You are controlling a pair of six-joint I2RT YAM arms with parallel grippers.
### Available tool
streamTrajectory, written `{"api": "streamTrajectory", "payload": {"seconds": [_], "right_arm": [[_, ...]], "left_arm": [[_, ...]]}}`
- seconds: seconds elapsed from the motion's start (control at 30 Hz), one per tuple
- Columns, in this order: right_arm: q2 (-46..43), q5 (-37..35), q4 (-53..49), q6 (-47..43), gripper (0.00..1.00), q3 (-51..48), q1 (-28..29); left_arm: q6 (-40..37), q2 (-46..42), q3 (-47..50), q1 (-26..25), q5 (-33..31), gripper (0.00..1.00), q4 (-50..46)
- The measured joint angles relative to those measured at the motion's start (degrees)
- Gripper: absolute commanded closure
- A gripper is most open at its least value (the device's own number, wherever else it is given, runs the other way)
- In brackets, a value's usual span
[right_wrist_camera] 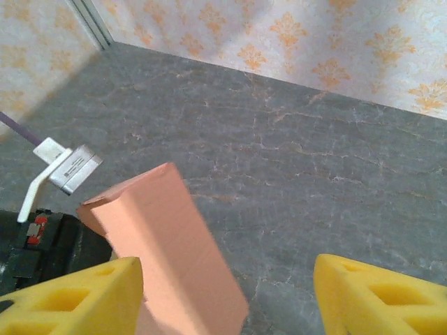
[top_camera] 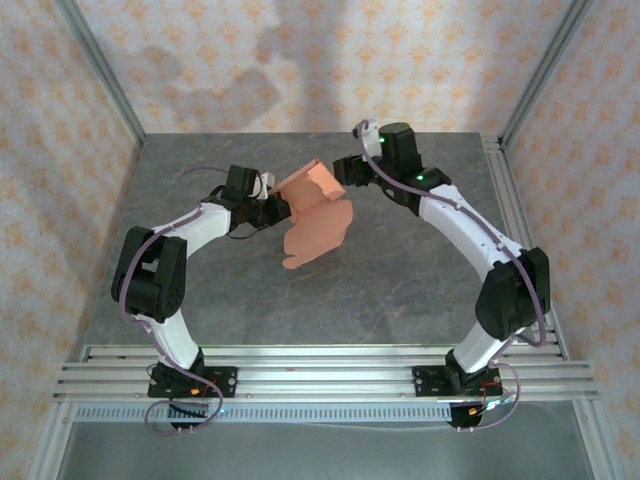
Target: Fold the paper box
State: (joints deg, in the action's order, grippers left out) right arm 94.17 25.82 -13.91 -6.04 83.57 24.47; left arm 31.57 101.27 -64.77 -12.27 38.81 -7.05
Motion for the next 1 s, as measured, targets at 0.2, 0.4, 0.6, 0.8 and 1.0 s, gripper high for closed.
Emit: {"api": "streamTrajectory", "payload": {"seconds": [0.2, 0.4, 0.6, 0.8, 1.0], "right_arm": [[5.8, 9.4, -0.1, -0.4, 0.49, 2.4, -1.2], [9.3, 14.4, -1.3, -1.7, 0.6, 3.7, -0.2], [9.4, 12.7, -3.3, -4.5, 0.6, 5.4, 1.4], [8.5, 9.1, -2.0, -4.2, 0.54, 3.9, 1.9], [5.0, 8.5, 0.3, -3.0, 0.5, -0.1, 0.8]], "left_arm": [[-0.9, 0.0, -0.1, 0.0, 0.2, 1.0, 0.0], [-1.5, 0.0, -0.1, 0.0, 0.2, 1.0, -0.2], [-1.6, 0.0, -0.1, 0.0, 0.2, 1.0, -0.5], [-1.7, 0.0, -0.1, 0.0, 0.0, 1.0, -1.2], [-1.7, 0.0, -0.1, 0.0, 0.2, 1.0, -1.2]]}}
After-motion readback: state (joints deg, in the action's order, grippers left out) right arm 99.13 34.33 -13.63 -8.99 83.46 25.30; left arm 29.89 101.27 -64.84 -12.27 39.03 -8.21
